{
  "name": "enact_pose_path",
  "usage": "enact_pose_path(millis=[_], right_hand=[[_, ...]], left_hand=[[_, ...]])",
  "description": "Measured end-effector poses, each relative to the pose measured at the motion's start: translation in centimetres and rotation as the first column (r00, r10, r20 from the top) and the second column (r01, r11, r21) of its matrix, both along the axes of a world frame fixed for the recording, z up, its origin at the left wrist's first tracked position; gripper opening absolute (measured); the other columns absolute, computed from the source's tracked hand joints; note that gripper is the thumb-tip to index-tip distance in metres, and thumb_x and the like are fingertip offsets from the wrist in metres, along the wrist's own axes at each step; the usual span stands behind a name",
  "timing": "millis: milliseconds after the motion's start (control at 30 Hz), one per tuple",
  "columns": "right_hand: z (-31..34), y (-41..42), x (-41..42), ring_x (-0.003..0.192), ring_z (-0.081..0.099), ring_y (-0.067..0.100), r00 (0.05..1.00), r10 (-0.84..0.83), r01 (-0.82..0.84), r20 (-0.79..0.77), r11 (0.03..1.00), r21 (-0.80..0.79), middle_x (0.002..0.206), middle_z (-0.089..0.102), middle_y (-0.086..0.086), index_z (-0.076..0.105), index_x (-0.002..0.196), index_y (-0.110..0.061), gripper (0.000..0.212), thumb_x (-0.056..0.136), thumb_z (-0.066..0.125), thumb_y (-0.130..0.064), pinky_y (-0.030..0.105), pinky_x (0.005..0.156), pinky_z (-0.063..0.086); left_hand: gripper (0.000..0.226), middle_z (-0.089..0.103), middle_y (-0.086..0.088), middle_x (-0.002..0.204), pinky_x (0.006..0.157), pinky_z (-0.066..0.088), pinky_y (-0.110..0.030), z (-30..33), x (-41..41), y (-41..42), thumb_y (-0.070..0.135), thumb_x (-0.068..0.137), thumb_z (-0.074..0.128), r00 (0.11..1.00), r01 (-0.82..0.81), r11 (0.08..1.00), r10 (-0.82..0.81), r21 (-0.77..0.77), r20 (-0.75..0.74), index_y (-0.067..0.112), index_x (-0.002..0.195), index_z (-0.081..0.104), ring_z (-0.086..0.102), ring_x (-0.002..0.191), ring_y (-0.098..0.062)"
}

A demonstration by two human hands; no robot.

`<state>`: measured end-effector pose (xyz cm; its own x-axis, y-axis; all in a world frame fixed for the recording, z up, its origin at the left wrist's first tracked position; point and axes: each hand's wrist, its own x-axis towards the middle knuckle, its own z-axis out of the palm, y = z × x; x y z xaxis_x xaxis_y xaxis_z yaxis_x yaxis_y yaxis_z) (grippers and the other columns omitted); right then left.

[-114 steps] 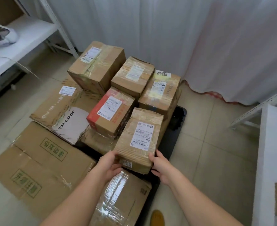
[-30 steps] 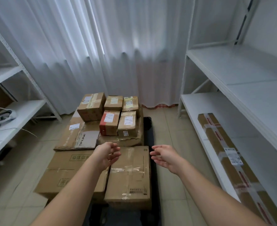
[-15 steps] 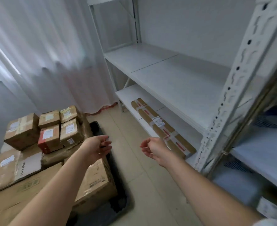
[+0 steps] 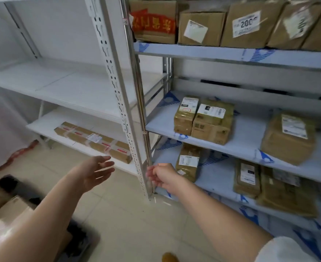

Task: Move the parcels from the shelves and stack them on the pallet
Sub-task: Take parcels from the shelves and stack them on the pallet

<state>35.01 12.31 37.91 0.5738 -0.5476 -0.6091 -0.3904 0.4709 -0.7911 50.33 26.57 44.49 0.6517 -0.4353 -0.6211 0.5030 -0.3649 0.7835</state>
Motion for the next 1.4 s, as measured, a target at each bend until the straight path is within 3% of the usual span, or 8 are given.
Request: enact_pose_path(millis=[133,467,567,767,900,1000,1167,1400], right_hand=[[0.7,-2.9,-6.4,0.061,0.054,0.011,0.993,-0.114,0.114,0.004,0.993,-0.008,0.074,0.064,0.004,0.059,0.085,-0.012,0.028,0.095,0.037,0.002,0.020,0.056,0.044],[0.8,-11.0,-21.9,0.065,0.056,0.011,0.974,-0.221,0.219,0.043,0.975,0.037,0.080,0.065,0.004,0.061,0.097,-0.011,0.025,0.094,0.040,0.002,0.021,0.058,0.046],[0.1,-15.4,-29.0,0.065,0.056,0.011,0.956,-0.294,0.294,0.012,0.955,0.043,0.077,0.065,0.003,0.062,0.090,-0.013,0.026,0.096,0.041,0.001,0.021,0.059,0.044],[-0.1,-24.4,-42.7,0.069,0.058,0.014,0.821,-0.570,0.569,-0.021,0.821,-0.045,0.080,0.066,0.007,0.064,0.094,-0.010,0.024,0.096,0.044,0.001,0.024,0.065,0.050],[0.5,-27.9,-47.8,0.064,0.056,0.013,0.693,-0.720,0.719,0.026,0.690,-0.081,0.077,0.064,0.005,0.063,0.096,-0.012,0.029,0.094,0.039,0.005,0.019,0.055,0.048],[1.8,-29.6,-50.2,0.063,0.056,0.012,0.624,-0.776,0.781,0.087,0.619,-0.080,0.078,0.063,0.005,0.060,0.099,-0.014,0.028,0.094,0.041,0.007,0.019,0.055,0.047],[3.7,-31.4,-52.3,0.064,0.056,0.010,0.603,-0.790,0.798,0.116,0.596,-0.091,0.081,0.064,0.004,0.062,0.103,-0.013,0.027,0.095,0.042,0.004,0.019,0.055,0.044],[4.9,-31.9,-53.3,0.075,0.061,0.013,0.719,-0.694,0.694,0.025,0.718,-0.044,0.087,0.066,0.003,0.063,0.097,-0.014,0.020,0.098,0.046,-0.004,0.023,0.068,0.048]], left_hand=[[0.017,0.065,-0.007,0.090,0.077,0.049,-0.030,0.6,-4.5,-3.5,0.010,0.101,0.044,1.000,0.026,0.999,-0.026,-0.047,0.005,0.011,0.097,0.061,0.063,0.082,-0.022],[0.012,0.064,-0.009,0.088,0.071,0.049,-0.029,0.6,-18.6,-16.8,0.008,0.099,0.049,0.987,0.162,0.986,-0.162,-0.026,-0.001,0.007,0.095,0.060,0.062,0.080,-0.022],[0.012,0.065,-0.011,0.092,0.070,0.049,-0.030,-0.4,-24.6,-22.9,0.008,0.099,0.050,0.980,0.196,0.981,-0.196,-0.014,-0.043,0.006,0.094,0.061,0.062,0.082,-0.023],[0.013,0.067,-0.010,0.092,0.068,0.052,-0.029,-1.4,-39.7,-34.6,0.013,0.100,0.050,0.907,0.416,0.909,-0.417,-0.035,-0.050,0.008,0.096,0.062,0.063,0.078,-0.024],[0.010,0.069,-0.010,0.099,0.078,0.056,-0.033,-0.5,-46.4,-38.3,0.013,0.098,0.056,0.752,0.659,0.752,-0.659,-0.012,0.016,0.008,0.105,0.062,0.068,0.088,-0.027],[0.012,0.071,-0.008,0.095,0.081,0.056,-0.034,0.3,-48.2,-40.9,0.013,0.097,0.057,0.716,0.696,0.718,-0.695,0.017,0.070,0.007,0.106,0.063,0.069,0.090,-0.027],[0.013,0.071,-0.011,0.095,0.069,0.053,-0.032,1.9,-48.6,-44.3,0.008,0.098,0.054,0.760,0.650,0.758,-0.647,-0.057,0.064,0.006,0.107,0.064,0.066,0.088,-0.026],[0.017,0.068,-0.017,0.111,0.076,0.053,-0.034,1.8,-48.5,-46.7,0.009,0.100,0.052,0.746,0.664,0.736,-0.664,-0.134,0.049,0.002,0.112,0.063,0.064,0.096,-0.029]])
